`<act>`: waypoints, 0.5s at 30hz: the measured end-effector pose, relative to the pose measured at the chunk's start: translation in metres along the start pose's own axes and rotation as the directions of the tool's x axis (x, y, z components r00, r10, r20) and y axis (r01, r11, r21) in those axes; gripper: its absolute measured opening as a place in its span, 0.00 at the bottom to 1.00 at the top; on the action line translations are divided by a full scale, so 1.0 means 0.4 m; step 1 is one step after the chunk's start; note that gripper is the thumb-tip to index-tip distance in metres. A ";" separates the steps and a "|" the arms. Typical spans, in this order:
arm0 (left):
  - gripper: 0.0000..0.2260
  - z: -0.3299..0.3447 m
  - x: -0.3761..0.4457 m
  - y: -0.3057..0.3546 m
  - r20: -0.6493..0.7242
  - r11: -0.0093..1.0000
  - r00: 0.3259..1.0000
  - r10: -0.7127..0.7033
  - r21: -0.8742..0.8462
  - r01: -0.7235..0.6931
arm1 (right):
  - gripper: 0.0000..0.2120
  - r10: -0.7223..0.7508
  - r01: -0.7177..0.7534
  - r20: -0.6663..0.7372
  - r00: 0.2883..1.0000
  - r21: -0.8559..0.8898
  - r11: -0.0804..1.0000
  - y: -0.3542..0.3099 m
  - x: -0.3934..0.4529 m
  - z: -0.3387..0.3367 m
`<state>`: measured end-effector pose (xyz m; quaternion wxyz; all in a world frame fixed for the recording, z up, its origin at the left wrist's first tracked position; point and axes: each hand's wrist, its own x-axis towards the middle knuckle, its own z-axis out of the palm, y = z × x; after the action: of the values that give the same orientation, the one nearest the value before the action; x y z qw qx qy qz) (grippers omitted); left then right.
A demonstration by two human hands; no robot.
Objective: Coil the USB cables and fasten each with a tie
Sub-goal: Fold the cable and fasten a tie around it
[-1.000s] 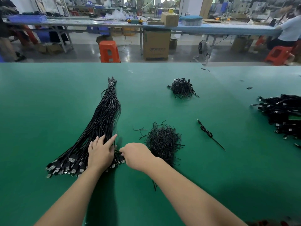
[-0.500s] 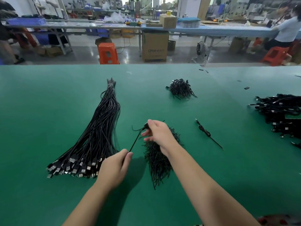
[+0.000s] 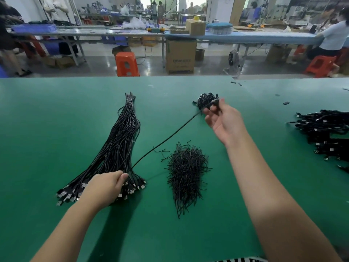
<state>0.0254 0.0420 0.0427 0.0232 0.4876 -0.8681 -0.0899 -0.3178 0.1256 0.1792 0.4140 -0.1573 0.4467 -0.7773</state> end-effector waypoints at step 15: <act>0.19 -0.227 0.003 0.245 0.064 0.597 0.955 0.290 -0.792 -0.129 | 0.09 0.182 0.477 0.675 0.715 -0.661 0.579 0.130 -0.140 0.128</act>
<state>-0.0461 0.0785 0.1495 0.1613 0.3126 -0.7923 -0.4985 -0.2261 0.1274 0.1717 0.3574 -0.6390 0.5450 -0.4086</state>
